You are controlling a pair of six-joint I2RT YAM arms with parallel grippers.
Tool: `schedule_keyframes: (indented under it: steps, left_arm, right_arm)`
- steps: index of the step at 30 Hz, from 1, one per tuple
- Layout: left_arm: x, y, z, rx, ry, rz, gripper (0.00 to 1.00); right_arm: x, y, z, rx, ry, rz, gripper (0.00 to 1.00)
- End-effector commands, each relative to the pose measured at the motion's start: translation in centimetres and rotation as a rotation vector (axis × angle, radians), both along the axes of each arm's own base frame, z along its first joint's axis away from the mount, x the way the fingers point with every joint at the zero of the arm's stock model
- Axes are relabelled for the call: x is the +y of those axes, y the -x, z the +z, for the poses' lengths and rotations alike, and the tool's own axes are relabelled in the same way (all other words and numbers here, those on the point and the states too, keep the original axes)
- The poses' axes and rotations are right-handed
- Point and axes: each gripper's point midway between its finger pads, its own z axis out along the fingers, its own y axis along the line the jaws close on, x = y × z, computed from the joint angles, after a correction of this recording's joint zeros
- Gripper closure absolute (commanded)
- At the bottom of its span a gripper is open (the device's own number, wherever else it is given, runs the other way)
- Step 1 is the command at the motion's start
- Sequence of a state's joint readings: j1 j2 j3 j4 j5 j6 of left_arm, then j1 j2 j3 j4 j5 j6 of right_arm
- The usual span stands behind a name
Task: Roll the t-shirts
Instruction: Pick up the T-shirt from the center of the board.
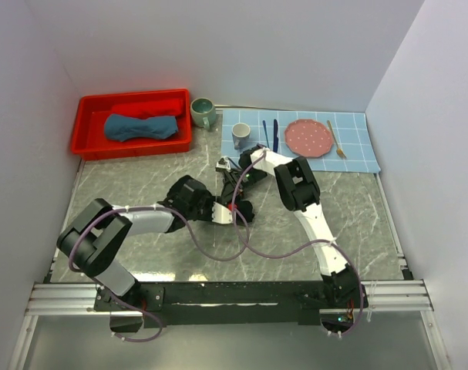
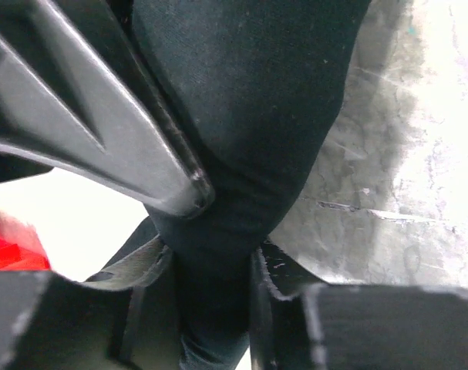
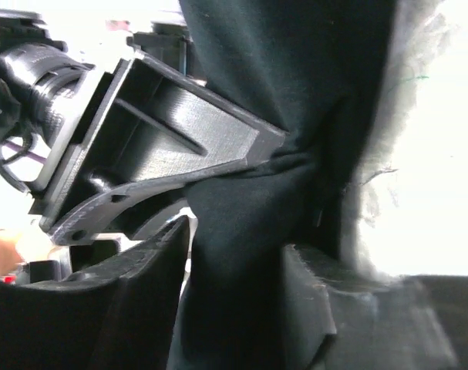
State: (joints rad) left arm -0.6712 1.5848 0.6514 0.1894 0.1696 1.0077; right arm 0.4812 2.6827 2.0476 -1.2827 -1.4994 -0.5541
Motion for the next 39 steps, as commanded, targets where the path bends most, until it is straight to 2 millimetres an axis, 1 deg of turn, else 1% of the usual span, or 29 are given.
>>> schedule_keyframes:
  steps: [1, 2, 3, 4, 5, 6, 7, 8, 9, 10, 11, 12, 13, 14, 15, 16, 17, 21, 23, 25, 28, 30, 33, 34, 35, 36, 37, 38, 39]
  left_arm:
    - [-0.7, 2.0, -1.3, 0.194, 0.011, -0.044, 0.77]
    - [-0.4, 2.4, -1.1, 0.233, 0.01, -0.038, 0.79]
    - [-1.0, 1.7, 0.2, 0.239, 0.035, -0.037, 0.86]
    - [0.1, 2.2, 0.1, 0.305, 0.022, -0.012, 0.87]
    - [-1.0, 1.8, 1.7, 0.34, 0.07, -0.032, 0.89]
    - [-0.9, 1.8, 2.0, 0.376, 0.073, -0.026, 0.92]
    - [-0.1, 2.8, 1.8, 0.452, 0.048, -0.009, 0.93]
    - [-0.9, 2.3, 3.1, 0.465, 0.073, -0.029, 0.94]
    - [-0.8, 2.3, 3.4, 0.479, 0.067, -0.019, 0.98]
    - [-0.8, 2.1, 4.0, 0.483, 0.076, -0.011, 0.99]
    - [-0.8, 1.9, 5.1, 0.475, 0.085, -0.008, 0.99]
    - [-0.8, 1.5, 5.7, 0.462, 0.087, -0.001, 0.99]
    - [-0.8, 1.4, 6.1, 0.456, 0.089, 0.005, 0.99]
    - [-0.7, 1.2, 6.9, 0.45, 0.092, 0.012, 0.99]
    - [-0.7, 1.1, 7.2, 0.448, 0.093, 0.015, 0.99]
    - [-0.6, 1.1, 7.4, 0.441, 0.092, 0.018, 0.99]
    - [-0.6, 1.0, 7.9, 0.431, 0.096, 0.019, 0.99]
    - [0.1, 0.9, 9.3, 0.42, 0.092, 0.037, 0.99]
    - [0.2, 0.9, 10.0, 0.426, 0.093, 0.031, 0.99]
    - [0.6, 1.2, 10.2, 0.448, 0.08, 0.032, 0.99]
    - [1.0, 1.0, 10.9, 0.445, 0.073, 0.04, 0.99]
    - [1.3, 0.4, 11.5, 0.436, 0.08, 0.057, 0.99]
    - [2.9, -2.0, 12.7, 0.401, 0.099, 0.138, 0.99]
    - [4.2, -3.3, 13.1, 0.383, 0.104, 0.177, 0.99]
    - [4.8, -4.5, 14.3, 0.36, 0.11, 0.198, 0.99]
    - [5.5, -5.5, 14.9, 0.343, 0.109, 0.221, 0.99]
    - [7.0, -6.7, 15.5, 0.328, 0.111, 0.256, 0.99]
    - [7.6, -7.9, 16.9, 0.3, 0.115, 0.272, 0.99]
    - [8.3, -8.8, 17.6, 0.282, 0.11, 0.292, 0.99]
  right_arm:
    - [-3.4, 2.3, -3.3, 0.178, 0.147, 0.0, 0.3]
    - [-3.8, 1.4, -2.7, 0.153, 0.133, -0.028, 0.01]
    - [-4.8, 0.8, -1.0, 0.127, 0.123, -0.062, 0.0]
    - [-6.4, -0.6, -0.2, 0.109, 0.113, -0.114, 0.0]
    - [-7.4, -1.1, 0.6, 0.074, 0.109, -0.136, 0.0]
    - [-8.4, -1.1, 2.3, 0.028, 0.111, -0.149, 0.0]
    - [-10.1, -1.4, 2.6, -0.017, 0.146, -0.156, 0.0]
    - [-10.9, -1.0, 3.4, -0.054, 0.147, -0.146, 0.0]
    - [-11.6, -0.5, 5.0, -0.094, 0.152, -0.147, 0.0]
    - [-12.4, -0.2, 5.2, -0.118, 0.182, -0.141, 0.0]
    - [-13.2, -0.4, 5.7, -0.134, 0.194, -0.157, 0.0]
    - [-13.8, 0.0, 6.8, -0.168, 0.203, -0.167, 0.0]
    - [-14.2, -0.1, 7.1, -0.188, 0.214, -0.179, 0.0]
    - [-14.8, -0.2, 6.7, -0.211, 0.249, -0.186, 0.0]
    - [-15.2, -0.3, 7.3, -0.252, 0.261, -0.19, 0.0]
    - [-15.4, -0.3, 7.5, -0.276, 0.271, -0.185, 0.0]
    - [-15.8, -0.4, 7.1, -0.304, 0.305, -0.176, 0.0]
    - [-16.2, -0.4, 7.9, -0.37, 0.335, -0.179, 0.0]
    - [-16.3, -0.1, 7.9, -0.366, 0.343, -0.176, 0.0]
    - [-16.5, 0.0, 7.9, -0.374, 0.355, -0.175, 0.0]
    - [-16.8, 0.0, 7.6, -0.387, 0.38, -0.174, 0.0]
    - [-16.9, 0.2, 7.5, -0.385, 0.39, -0.167, 0.0]
    - [-17.3, 0.6, 7.6, -0.425, 0.398, -0.15, 0.0]
    - [-17.5, 0.7, 7.5, -0.44, 0.408, -0.148, 0.0]
    - [-17.6, 0.8, 7.4, -0.452, 0.413, -0.148, 0.0]
    - [-17.7, 0.9, 7.7, -0.47, 0.414, -0.152, 0.0]
    - [-17.7, 0.9, 7.7, -0.477, 0.416, -0.154, 0.0]
    - [-17.7, 1.1, 7.7, -0.474, 0.414, -0.157, 0.0]
    - [-17.7, 1.1, 7.7, -0.474, 0.415, -0.16, 0.0]
